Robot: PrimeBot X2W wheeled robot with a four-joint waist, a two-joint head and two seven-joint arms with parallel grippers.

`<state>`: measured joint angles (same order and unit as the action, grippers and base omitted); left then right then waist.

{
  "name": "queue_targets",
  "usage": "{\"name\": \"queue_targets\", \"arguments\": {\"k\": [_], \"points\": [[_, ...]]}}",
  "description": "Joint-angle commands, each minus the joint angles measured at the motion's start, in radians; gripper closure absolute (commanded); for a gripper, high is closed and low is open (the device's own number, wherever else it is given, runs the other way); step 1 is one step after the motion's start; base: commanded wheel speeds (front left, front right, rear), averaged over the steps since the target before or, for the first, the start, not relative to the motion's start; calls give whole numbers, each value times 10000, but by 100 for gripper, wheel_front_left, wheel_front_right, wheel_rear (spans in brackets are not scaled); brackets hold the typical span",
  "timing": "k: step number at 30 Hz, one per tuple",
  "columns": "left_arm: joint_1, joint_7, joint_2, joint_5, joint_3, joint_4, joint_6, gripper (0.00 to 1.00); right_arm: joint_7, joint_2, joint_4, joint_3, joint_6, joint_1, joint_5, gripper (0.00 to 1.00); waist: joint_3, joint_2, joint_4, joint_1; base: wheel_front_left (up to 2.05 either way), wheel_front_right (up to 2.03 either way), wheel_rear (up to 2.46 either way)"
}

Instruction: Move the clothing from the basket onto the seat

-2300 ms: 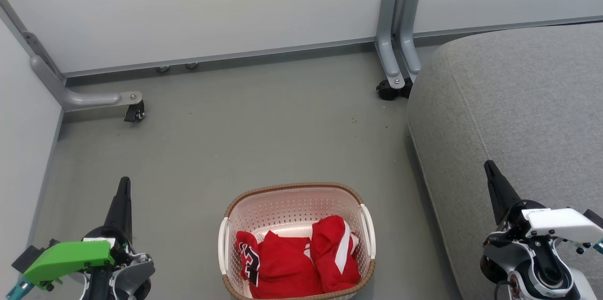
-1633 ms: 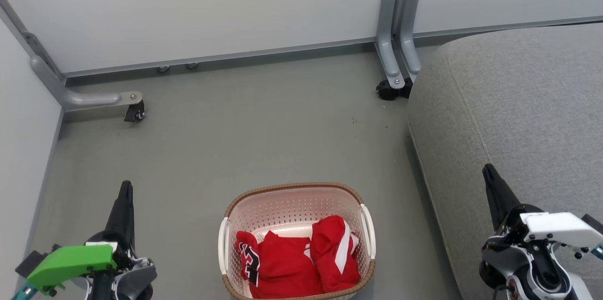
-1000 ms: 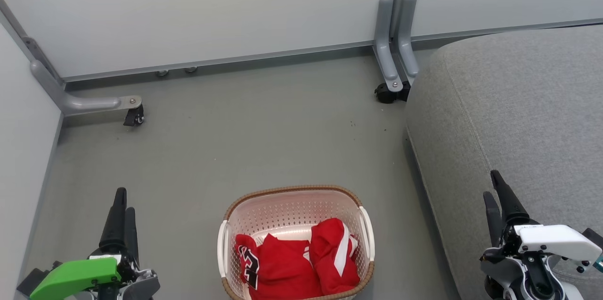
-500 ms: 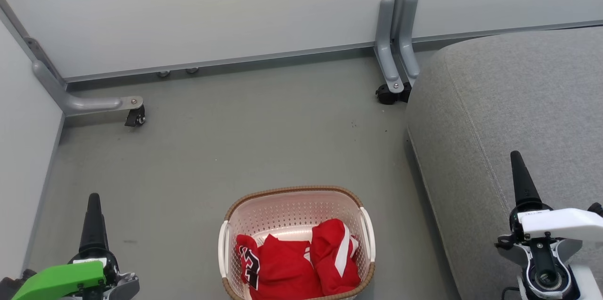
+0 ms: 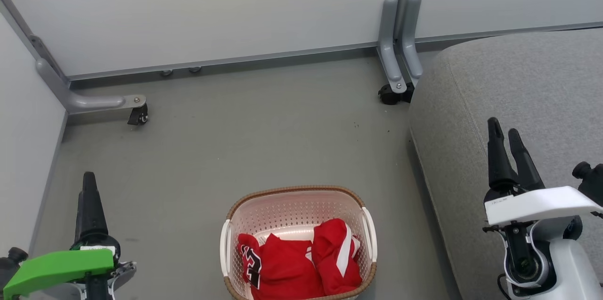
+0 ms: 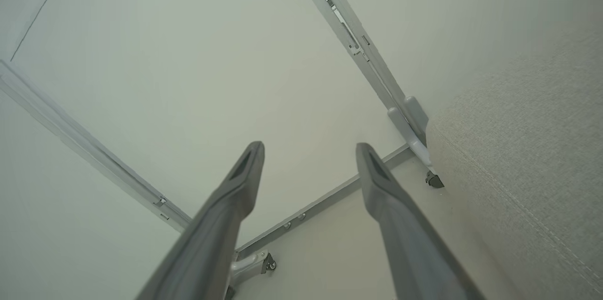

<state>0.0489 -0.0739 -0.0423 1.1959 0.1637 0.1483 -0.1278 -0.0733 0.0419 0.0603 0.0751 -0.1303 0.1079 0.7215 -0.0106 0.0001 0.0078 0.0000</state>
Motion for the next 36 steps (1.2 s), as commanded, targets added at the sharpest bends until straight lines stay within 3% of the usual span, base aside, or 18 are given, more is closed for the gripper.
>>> {"name": "queue_targets", "arguments": {"k": [1, 15, 26, 36], "points": [[55, -114, -66, -479, -42, -282, -26, 0, -119, 75, -322, -128, -3, 300, -631, 0, 7, -1, 14, 0, 0, 0, 0], [-112, -528, -77, -3401, -252, -1058, 165, 0, -536, 224, -676, -709, -4, 247, -3055, 0, -11, -1, 114, 0, 0, 0, 0], [-403, -825, -86, -5925, -1399, -1310, 574, 0, -841, 245, -634, -1054, -3, 44, -4857, 0, -78, -1, 145, 0, 0, 0, 0], [-496, -1067, -89, -8266, -2333, -979, 964, 0, -1079, 142, -370, -1116, -4, -205, -5695, 0, -109, -1, 123, 0, 0, 0, 0]]}}
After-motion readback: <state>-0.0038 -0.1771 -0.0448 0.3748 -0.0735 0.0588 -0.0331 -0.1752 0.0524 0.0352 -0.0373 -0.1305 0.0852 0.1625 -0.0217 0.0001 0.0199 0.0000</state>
